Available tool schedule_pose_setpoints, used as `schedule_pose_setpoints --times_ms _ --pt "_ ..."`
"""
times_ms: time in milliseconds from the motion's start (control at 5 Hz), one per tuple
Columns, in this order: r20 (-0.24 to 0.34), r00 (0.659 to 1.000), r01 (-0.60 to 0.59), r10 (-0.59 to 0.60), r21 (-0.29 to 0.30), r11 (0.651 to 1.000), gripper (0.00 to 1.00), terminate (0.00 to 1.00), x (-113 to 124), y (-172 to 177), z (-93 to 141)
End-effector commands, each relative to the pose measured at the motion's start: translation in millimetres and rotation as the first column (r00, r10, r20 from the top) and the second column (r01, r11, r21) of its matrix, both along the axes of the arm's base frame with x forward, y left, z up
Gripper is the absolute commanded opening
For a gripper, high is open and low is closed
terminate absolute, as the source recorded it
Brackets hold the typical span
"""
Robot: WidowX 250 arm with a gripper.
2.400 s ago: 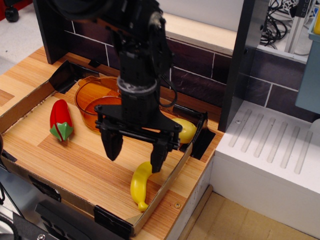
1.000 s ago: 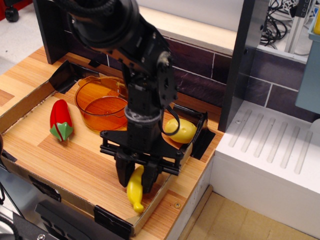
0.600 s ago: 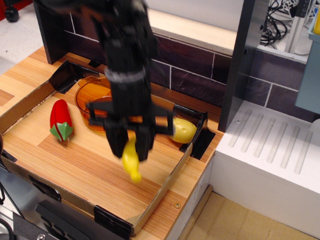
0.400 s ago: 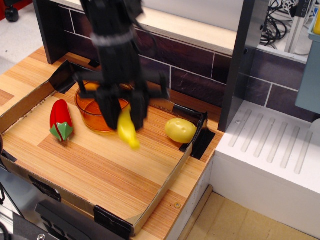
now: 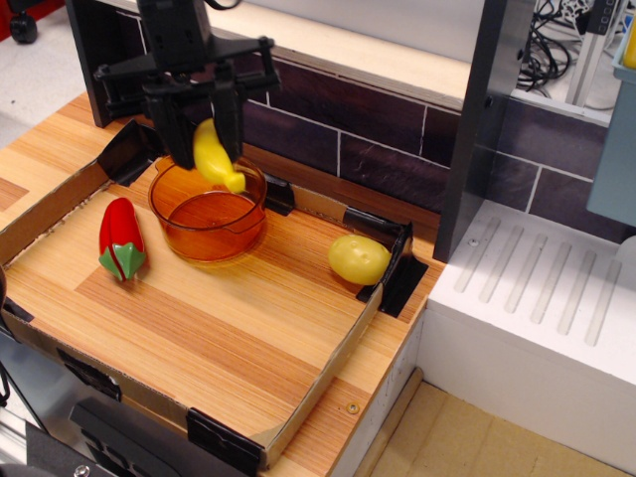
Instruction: Put banana in pot
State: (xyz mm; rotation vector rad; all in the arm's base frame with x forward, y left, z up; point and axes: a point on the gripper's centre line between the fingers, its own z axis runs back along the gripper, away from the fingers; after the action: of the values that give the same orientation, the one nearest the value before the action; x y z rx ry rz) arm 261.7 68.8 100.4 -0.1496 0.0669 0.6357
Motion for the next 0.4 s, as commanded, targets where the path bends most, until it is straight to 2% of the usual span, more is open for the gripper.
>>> schedule_pose_setpoints --times_ms 0,200 --pt "0.015 0.997 -0.08 0.079 0.088 0.993 0.0 0.0 21.0 36.2 -21.4" --pt "0.002 0.994 -0.109 0.109 0.114 0.988 0.0 0.0 29.3 45.6 -32.4"
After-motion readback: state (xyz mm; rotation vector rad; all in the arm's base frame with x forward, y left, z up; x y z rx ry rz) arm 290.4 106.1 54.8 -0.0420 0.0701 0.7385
